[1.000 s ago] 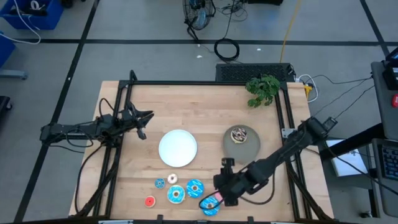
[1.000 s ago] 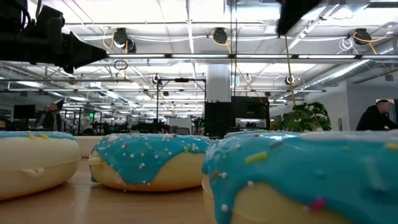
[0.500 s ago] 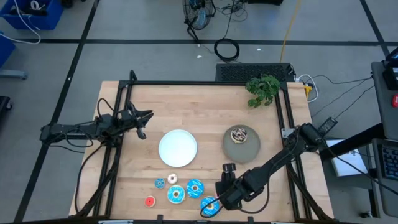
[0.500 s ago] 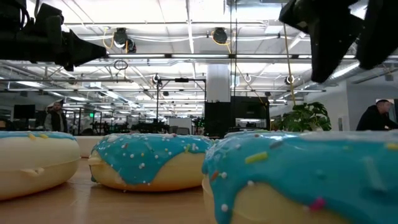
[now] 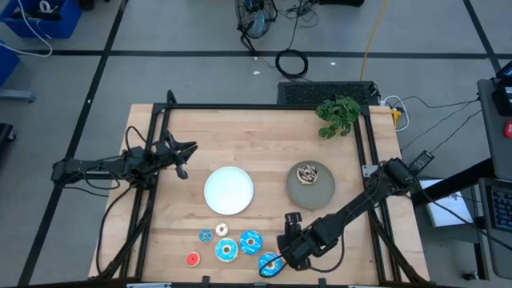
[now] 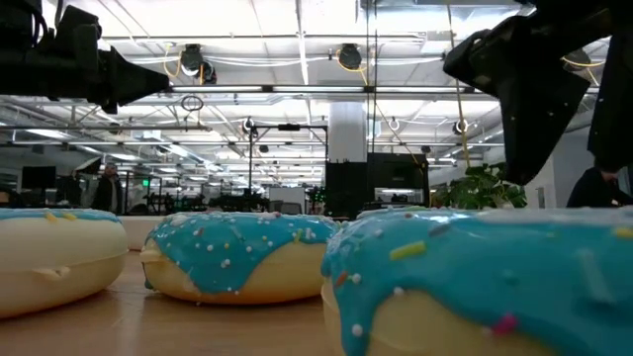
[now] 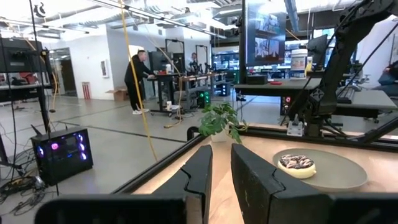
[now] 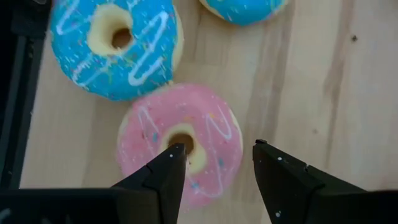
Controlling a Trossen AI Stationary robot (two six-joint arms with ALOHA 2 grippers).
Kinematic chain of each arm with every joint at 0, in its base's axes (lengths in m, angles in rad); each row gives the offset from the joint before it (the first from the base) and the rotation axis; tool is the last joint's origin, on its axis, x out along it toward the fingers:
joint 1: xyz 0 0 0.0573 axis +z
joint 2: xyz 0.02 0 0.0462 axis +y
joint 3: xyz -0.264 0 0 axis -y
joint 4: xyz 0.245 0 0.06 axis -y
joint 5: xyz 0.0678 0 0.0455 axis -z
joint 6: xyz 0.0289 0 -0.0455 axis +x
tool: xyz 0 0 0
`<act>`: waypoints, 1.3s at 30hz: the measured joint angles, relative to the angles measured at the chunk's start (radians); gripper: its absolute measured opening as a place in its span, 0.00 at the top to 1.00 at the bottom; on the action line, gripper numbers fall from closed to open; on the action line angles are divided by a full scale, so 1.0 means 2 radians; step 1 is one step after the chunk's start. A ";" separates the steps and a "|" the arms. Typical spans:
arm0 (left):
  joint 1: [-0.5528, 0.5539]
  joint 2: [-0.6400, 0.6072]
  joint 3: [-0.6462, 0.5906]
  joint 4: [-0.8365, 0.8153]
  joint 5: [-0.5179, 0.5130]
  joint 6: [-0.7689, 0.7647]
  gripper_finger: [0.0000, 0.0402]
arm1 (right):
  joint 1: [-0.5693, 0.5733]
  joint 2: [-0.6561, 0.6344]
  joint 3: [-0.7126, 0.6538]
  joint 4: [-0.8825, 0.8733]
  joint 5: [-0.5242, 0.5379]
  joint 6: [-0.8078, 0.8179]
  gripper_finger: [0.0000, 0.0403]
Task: Pick & Place donuts
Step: Put the large pink donut on the gray plate
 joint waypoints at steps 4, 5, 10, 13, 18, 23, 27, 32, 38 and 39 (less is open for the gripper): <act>0.000 0.000 0.000 0.000 0.000 -0.001 0.83 | -0.003 0.000 -0.013 0.013 -0.014 0.002 0.56; 0.000 0.000 0.000 0.000 0.000 -0.001 0.83 | -0.003 0.000 -0.017 0.016 -0.017 0.005 0.55; 0.000 0.000 0.000 0.000 0.000 -0.002 0.83 | -0.004 0.000 -0.035 0.046 -0.023 0.008 0.48; 0.000 0.000 0.000 0.000 0.000 -0.003 0.83 | -0.009 0.000 -0.038 0.048 -0.025 0.010 0.44; 0.000 0.000 0.000 0.000 0.000 -0.003 0.83 | -0.011 0.000 -0.040 0.050 -0.025 0.007 0.42; 0.000 0.000 0.000 0.000 0.000 -0.003 0.83 | -0.014 0.001 -0.061 0.084 -0.041 0.008 0.44; 0.000 0.000 0.000 0.000 0.000 -0.003 0.83 | -0.017 0.001 -0.095 0.135 -0.051 0.008 0.43; 0.000 0.000 0.000 0.000 -0.001 -0.003 0.83 | -0.020 0.000 -0.110 0.139 -0.054 0.019 0.45; 0.000 0.000 0.000 0.001 -0.001 -0.003 0.83 | -0.024 0.000 -0.113 0.140 -0.066 0.026 0.55; 0.000 0.000 0.000 0.001 -0.001 -0.003 0.83 | -0.025 0.000 -0.113 0.140 -0.066 0.031 0.58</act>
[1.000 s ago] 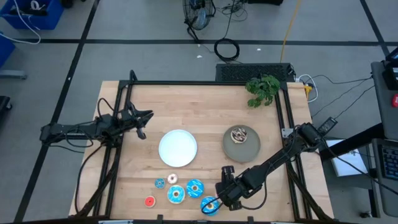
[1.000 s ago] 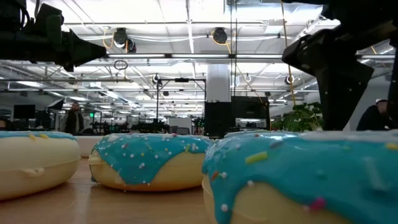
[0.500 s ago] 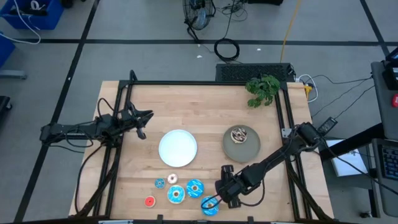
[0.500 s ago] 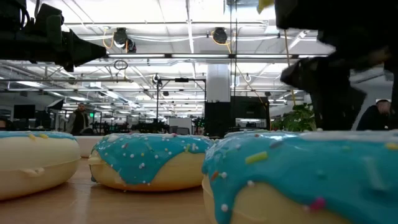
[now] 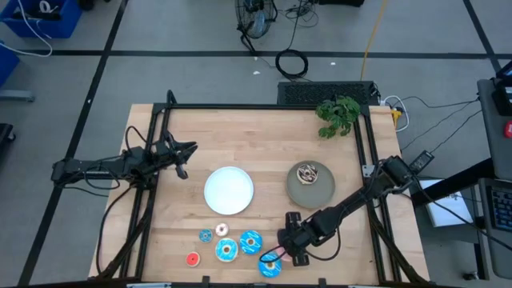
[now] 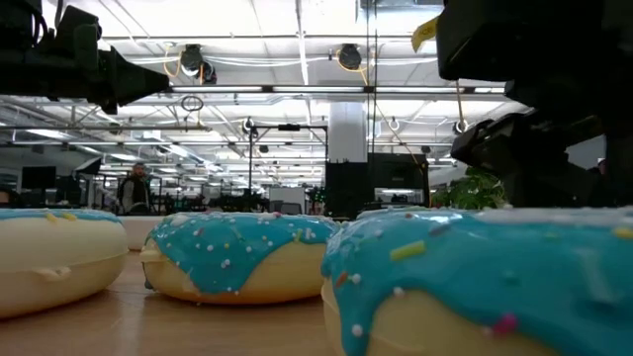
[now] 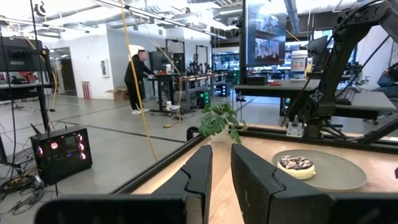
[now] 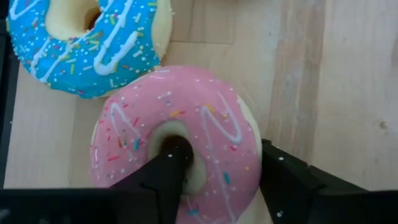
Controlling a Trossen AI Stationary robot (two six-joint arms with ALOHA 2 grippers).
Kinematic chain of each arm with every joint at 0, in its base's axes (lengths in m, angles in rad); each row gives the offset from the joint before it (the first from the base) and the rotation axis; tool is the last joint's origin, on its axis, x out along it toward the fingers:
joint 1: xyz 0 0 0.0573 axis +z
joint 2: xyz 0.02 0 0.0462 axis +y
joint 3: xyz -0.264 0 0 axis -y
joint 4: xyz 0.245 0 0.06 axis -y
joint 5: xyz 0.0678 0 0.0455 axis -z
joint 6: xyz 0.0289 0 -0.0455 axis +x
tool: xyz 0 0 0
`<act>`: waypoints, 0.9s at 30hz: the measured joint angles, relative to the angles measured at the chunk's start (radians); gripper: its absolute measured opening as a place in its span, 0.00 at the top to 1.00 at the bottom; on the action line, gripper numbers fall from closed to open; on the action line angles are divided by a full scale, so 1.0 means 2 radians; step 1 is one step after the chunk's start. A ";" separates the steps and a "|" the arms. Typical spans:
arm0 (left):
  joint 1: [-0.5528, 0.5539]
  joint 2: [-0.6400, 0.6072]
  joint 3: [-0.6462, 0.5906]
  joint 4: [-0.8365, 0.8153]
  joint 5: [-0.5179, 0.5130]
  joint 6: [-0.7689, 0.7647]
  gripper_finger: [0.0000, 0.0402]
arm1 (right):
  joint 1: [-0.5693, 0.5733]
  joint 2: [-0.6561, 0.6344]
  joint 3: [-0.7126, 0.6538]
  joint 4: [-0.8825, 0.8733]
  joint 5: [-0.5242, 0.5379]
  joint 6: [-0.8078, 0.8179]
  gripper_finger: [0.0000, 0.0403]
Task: Pick & Place donuts
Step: Put the large pink donut on the gray plate
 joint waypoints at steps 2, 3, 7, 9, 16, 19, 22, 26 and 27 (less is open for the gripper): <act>0.000 0.000 0.000 0.000 0.000 0.000 0.83 | -0.004 0.000 0.000 0.000 -0.009 0.004 0.64; 0.000 0.000 0.000 0.000 0.000 0.000 0.83 | -0.006 0.000 0.000 0.000 -0.014 0.007 0.68; 0.000 0.000 0.000 0.000 0.000 0.000 0.83 | -0.016 -0.010 -0.002 -0.003 -0.043 0.016 0.83; 0.000 0.000 0.000 0.000 0.000 0.000 0.83 | -0.020 -0.022 -0.003 -0.011 -0.056 0.016 0.89; 0.000 0.000 0.000 0.001 -0.001 0.001 0.83 | -0.023 -0.081 -0.003 -0.012 -0.043 -0.004 0.97; 0.000 0.000 0.000 0.001 -0.001 0.004 0.83 | -0.024 -0.114 -0.002 -0.040 -0.022 -0.007 0.96; 0.000 0.000 0.000 0.002 -0.001 0.006 0.83 | -0.028 -0.151 -0.002 -0.114 0.005 0.005 0.96; 0.000 0.000 0.000 0.006 -0.001 0.006 0.83 | -0.048 -0.202 -0.002 -0.217 0.016 0.040 0.97; 0.000 0.000 0.000 0.007 -0.001 0.006 0.83 | -0.055 -0.214 -0.002 -0.238 0.016 0.048 0.97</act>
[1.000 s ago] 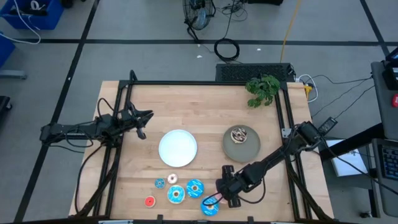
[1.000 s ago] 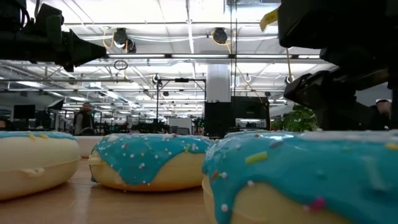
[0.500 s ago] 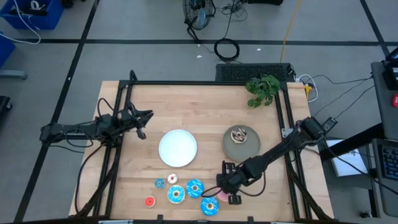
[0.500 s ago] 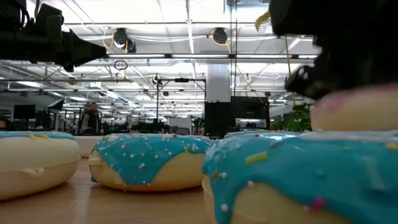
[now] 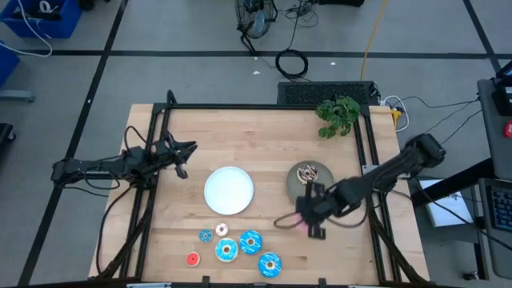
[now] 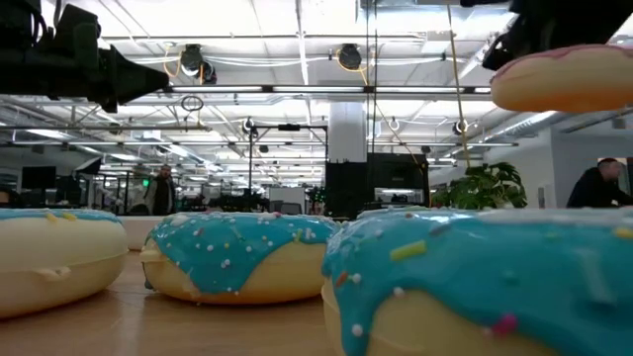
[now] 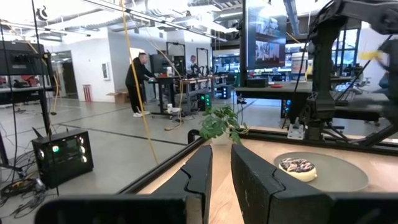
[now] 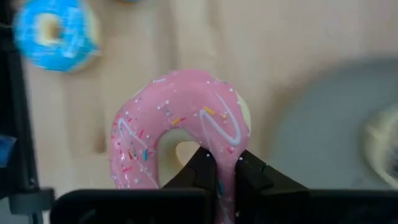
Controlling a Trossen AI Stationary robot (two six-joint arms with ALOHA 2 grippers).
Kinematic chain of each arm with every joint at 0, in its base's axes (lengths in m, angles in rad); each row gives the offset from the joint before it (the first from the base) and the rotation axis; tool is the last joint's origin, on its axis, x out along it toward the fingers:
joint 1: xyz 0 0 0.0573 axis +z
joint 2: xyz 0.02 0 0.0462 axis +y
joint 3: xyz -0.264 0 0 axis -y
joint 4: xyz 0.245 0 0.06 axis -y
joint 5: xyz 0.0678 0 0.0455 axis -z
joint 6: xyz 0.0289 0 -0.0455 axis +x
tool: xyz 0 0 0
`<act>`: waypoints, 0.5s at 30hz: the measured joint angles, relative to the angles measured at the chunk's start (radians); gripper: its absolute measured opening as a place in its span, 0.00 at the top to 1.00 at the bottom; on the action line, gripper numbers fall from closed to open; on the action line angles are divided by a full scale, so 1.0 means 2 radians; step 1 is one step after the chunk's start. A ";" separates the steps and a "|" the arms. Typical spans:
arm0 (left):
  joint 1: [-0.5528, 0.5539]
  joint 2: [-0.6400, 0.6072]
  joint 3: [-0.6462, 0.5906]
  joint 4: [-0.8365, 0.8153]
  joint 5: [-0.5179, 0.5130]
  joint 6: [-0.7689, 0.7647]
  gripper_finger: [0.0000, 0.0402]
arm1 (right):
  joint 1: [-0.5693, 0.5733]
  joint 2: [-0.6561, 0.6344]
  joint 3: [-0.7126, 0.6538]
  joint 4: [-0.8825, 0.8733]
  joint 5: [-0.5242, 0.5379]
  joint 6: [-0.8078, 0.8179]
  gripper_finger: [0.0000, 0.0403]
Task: Pick & Place donuts
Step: Put the large pink donut on the gray plate
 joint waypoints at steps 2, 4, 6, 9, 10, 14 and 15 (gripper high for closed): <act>0.000 0.000 0.000 0.002 0.000 0.000 0.83 | -0.011 -0.021 0.000 -0.029 0.000 0.009 0.97; 0.000 0.000 0.000 0.002 0.000 0.002 0.83 | -0.020 -0.037 0.000 -0.041 0.000 0.006 0.97; 0.000 0.000 0.000 0.002 0.000 0.004 0.83 | -0.027 -0.049 0.000 -0.039 0.000 -0.006 0.96; 0.000 0.000 0.000 0.002 0.000 0.004 0.83 | -0.034 -0.060 0.000 -0.031 0.000 -0.014 0.96; 0.000 0.000 0.000 0.002 0.000 0.004 0.83 | -0.036 -0.063 0.000 -0.030 -0.001 -0.015 0.96; 0.000 0.000 0.000 0.001 0.000 0.000 0.83 | -0.043 -0.068 0.000 -0.029 -0.014 -0.010 0.96; 0.000 0.000 0.000 0.001 0.000 -0.003 0.83 | -0.043 -0.068 0.000 -0.029 -0.016 -0.008 0.96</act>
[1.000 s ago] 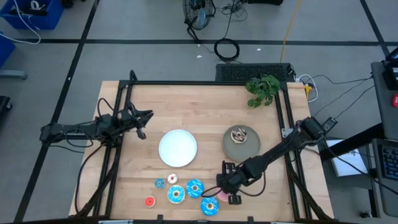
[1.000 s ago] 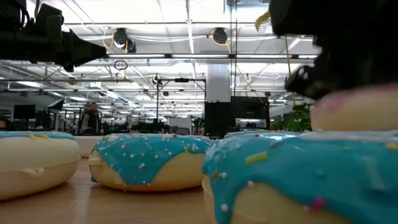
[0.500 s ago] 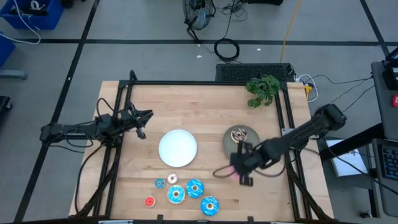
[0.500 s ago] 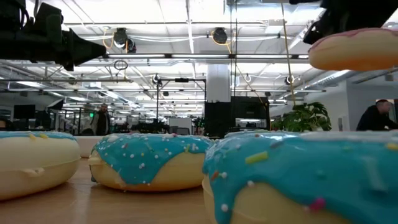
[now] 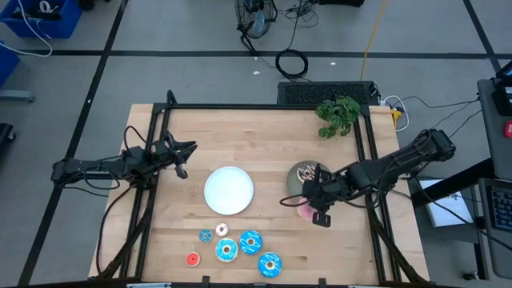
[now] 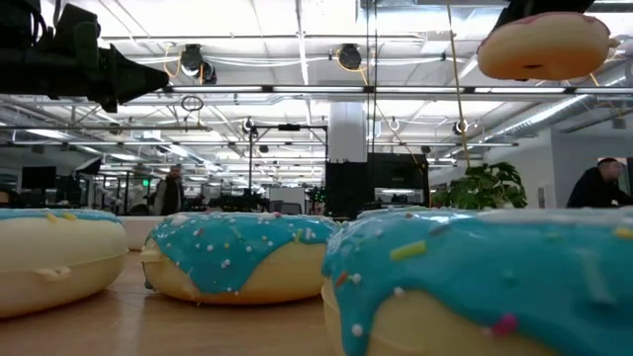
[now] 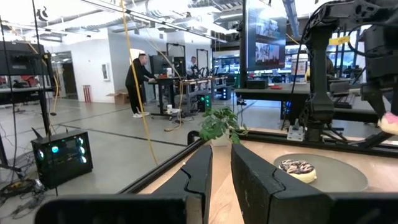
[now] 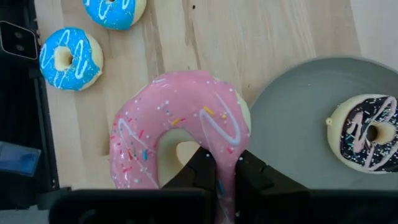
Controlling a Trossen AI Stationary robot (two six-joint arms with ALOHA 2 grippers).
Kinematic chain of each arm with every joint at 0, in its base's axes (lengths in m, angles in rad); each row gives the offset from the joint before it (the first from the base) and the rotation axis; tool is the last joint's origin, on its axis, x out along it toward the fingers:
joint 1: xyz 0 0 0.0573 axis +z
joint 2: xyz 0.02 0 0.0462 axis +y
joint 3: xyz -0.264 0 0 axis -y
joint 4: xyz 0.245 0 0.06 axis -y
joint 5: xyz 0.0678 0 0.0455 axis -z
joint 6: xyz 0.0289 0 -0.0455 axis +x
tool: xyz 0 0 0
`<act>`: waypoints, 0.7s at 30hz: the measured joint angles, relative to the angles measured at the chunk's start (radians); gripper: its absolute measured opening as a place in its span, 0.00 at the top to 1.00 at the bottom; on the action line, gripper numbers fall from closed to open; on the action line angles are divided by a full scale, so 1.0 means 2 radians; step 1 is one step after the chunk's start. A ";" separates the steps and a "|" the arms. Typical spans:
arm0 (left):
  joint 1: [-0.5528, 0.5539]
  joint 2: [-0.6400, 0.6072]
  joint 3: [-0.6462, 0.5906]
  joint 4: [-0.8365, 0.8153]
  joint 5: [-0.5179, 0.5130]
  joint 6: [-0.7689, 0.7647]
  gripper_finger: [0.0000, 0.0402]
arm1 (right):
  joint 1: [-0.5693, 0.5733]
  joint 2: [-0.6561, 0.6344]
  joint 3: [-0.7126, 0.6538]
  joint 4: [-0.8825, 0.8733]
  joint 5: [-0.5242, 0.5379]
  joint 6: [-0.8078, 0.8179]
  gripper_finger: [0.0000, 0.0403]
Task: Pick & Place donuts
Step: Put the large pink donut on the gray plate
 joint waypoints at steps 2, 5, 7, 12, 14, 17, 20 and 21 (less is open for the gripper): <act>0.000 0.000 0.000 0.000 0.000 -0.002 0.83 | 0.000 0.002 0.000 -0.004 -0.009 0.005 0.96; 0.000 0.000 0.000 0.000 0.000 -0.005 0.83 | -0.006 0.005 0.000 -0.008 -0.013 0.019 0.96; 0.000 0.000 0.000 0.000 0.000 -0.009 0.83 | -0.010 0.004 0.000 -0.009 -0.010 0.023 0.96; 0.000 0.000 0.000 0.000 0.000 -0.009 0.83 | -0.032 0.004 0.001 -0.047 0.000 0.012 0.96; 0.000 0.000 0.000 0.000 0.000 -0.009 0.83 | -0.050 0.004 0.001 -0.079 0.004 0.000 0.96; 0.000 0.000 0.000 0.000 0.000 -0.009 0.83 | -0.083 0.003 0.001 -0.103 0.004 -0.021 0.96; 0.000 0.000 0.000 0.000 0.000 -0.009 0.83 | -0.122 -0.002 0.001 -0.101 0.006 -0.050 0.96; 0.000 0.000 0.000 0.000 0.000 -0.009 0.83 | -0.134 -0.002 0.001 -0.104 0.010 -0.062 0.96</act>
